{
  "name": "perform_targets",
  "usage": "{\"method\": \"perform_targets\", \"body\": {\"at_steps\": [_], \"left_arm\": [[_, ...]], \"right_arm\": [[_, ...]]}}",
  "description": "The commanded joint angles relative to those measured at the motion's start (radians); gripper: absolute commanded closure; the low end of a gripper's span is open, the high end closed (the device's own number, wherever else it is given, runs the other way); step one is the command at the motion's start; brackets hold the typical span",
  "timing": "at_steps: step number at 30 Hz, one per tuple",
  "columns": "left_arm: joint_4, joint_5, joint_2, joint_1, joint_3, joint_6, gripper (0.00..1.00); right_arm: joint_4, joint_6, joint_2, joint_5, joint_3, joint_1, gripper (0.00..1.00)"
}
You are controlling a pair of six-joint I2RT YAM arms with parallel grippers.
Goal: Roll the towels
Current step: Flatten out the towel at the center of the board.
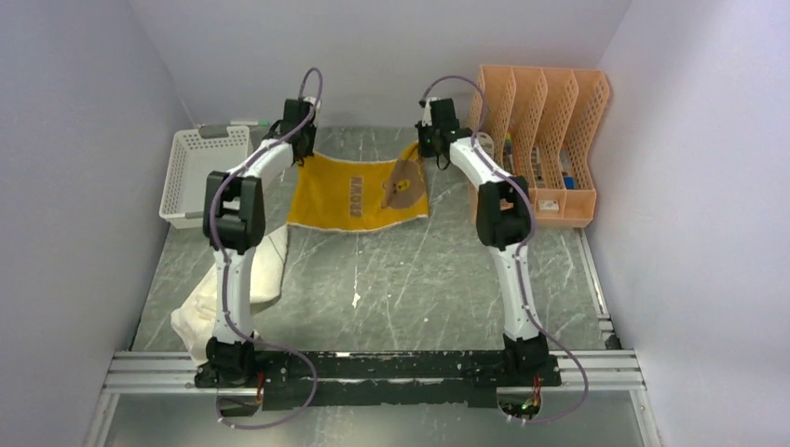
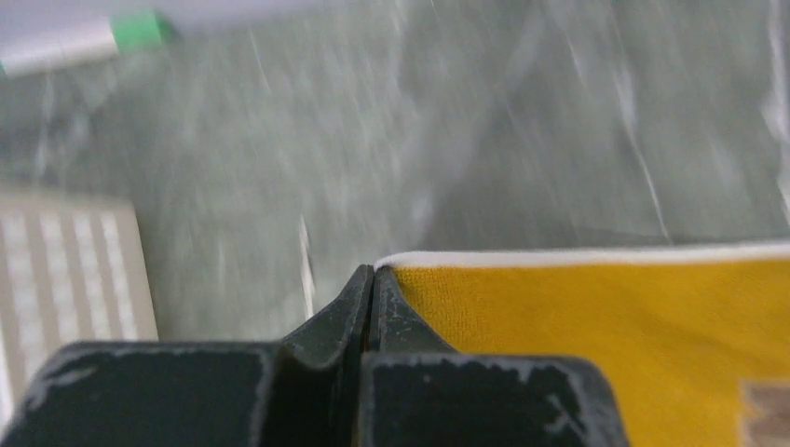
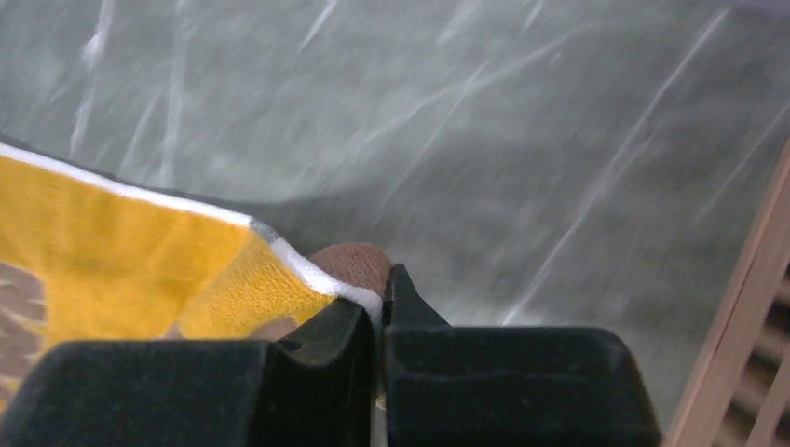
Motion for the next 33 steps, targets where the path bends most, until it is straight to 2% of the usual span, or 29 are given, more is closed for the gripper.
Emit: {"method": "perform_targets", "body": {"at_steps": [1,2,3,4,5,6,7,8,15,17,19,21,24,28,33], "left_arm": [[-0.082,0.002,0.291,0.071,0.494,0.066,0.93],[-0.085,0.008,0.346,0.087,0.598,0.074,0.93],[-0.066,0.017,0.381,0.102,0.666,0.078,0.93],[-0.032,0.023,0.402,0.115,0.705,0.083,0.88],[0.015,0.007,0.401,0.123,0.707,0.086,0.67],[0.070,-0.007,0.384,0.127,0.658,0.098,0.44],[0.126,-0.014,0.353,0.128,0.591,0.121,0.32],[0.181,-0.018,0.319,0.128,0.525,0.131,0.29],[0.300,0.111,0.126,0.142,0.206,0.006,0.27],[0.263,0.131,0.157,0.145,0.237,0.002,0.30],[0.194,0.164,0.214,0.154,0.310,-0.007,0.38],[0.183,0.266,0.256,0.178,0.341,-0.025,0.46],[0.162,0.435,0.321,0.228,0.404,-0.072,0.51],[0.087,0.607,0.397,0.252,0.529,-0.039,0.51],[0.062,0.668,0.441,0.264,0.573,0.046,0.45]], "right_arm": [[-0.099,0.015,0.228,-0.026,0.466,-0.085,1.00],[-0.051,0.016,0.244,-0.042,0.491,-0.102,0.93],[0.026,0.021,0.231,-0.068,0.461,-0.118,0.61],[0.111,0.026,0.203,-0.089,0.365,-0.132,0.19],[0.201,0.025,0.161,-0.104,0.283,-0.141,0.02],[0.269,0.020,0.114,-0.114,0.213,-0.148,0.00],[0.311,0.013,0.089,-0.118,0.166,-0.152,0.00],[0.335,0.007,0.070,-0.117,0.132,-0.153,0.00],[0.511,0.050,-0.068,-0.218,-0.164,-0.152,0.00],[0.485,0.047,-0.033,-0.247,-0.127,-0.152,0.02],[0.431,0.049,0.021,-0.267,-0.050,-0.152,0.08],[0.422,0.051,0.061,-0.285,-0.003,-0.152,0.16],[0.425,0.040,0.118,-0.298,0.049,-0.152,0.25],[0.426,-0.002,0.197,-0.297,0.131,-0.152,0.27],[0.327,-0.072,0.339,-0.312,0.342,-0.152,0.26]]}}
